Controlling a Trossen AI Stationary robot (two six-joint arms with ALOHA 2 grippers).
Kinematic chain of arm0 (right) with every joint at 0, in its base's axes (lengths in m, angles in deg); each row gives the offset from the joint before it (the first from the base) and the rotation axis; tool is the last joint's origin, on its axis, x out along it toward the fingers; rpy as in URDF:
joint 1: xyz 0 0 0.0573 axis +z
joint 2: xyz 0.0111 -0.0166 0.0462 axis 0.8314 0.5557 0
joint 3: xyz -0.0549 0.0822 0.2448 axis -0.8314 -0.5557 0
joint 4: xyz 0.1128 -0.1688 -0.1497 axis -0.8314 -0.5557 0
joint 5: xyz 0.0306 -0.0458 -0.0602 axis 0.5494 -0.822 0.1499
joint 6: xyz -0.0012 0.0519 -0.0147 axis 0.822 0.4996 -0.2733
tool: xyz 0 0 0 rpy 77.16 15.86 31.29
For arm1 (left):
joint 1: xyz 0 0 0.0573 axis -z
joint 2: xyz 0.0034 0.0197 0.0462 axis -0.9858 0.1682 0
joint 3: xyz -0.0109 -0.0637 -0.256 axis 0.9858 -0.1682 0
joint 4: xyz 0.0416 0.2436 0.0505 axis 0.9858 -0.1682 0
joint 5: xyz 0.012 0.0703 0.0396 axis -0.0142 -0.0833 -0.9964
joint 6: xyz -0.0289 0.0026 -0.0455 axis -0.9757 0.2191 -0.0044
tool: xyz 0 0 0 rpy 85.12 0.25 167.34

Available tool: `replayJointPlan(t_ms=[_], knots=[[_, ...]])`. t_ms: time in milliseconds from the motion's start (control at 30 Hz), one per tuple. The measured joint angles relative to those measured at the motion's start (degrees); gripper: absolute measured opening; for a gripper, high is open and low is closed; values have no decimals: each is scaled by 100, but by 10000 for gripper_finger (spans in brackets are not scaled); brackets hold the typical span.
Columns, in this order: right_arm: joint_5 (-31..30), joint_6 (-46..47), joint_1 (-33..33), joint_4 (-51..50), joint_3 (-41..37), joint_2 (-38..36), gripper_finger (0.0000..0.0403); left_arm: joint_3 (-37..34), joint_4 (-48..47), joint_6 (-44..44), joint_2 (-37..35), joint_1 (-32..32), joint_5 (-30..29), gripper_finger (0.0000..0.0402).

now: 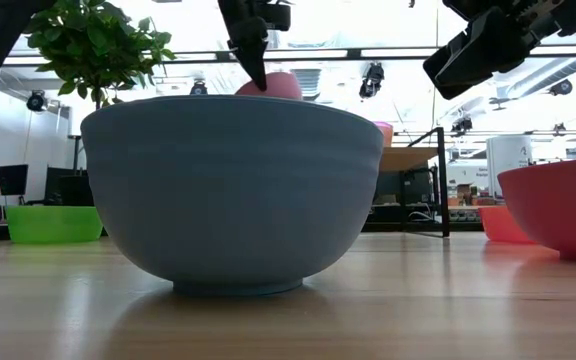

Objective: Place and stack bowls onto a shelf
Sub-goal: Stack the big pink bowl on top of the big dark green bowl on the shelf

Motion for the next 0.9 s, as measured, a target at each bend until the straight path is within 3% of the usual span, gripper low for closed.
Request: replayJointPlan(t_ms=[233,533,767,900], knots=[[0,0,0,-2,0,-2,9,-1,1,26,-2,0,-4,99],[-2,0,0,-2,0,-1,9,251,-73,172,-4,2,-10,137],[-1,-47,0,-2,0,-2,9,1035,-180,106,-9,0,92,146],[-2,-76,0,0,0,-2,9,1245,283,-243,-20,-18,295,129]])
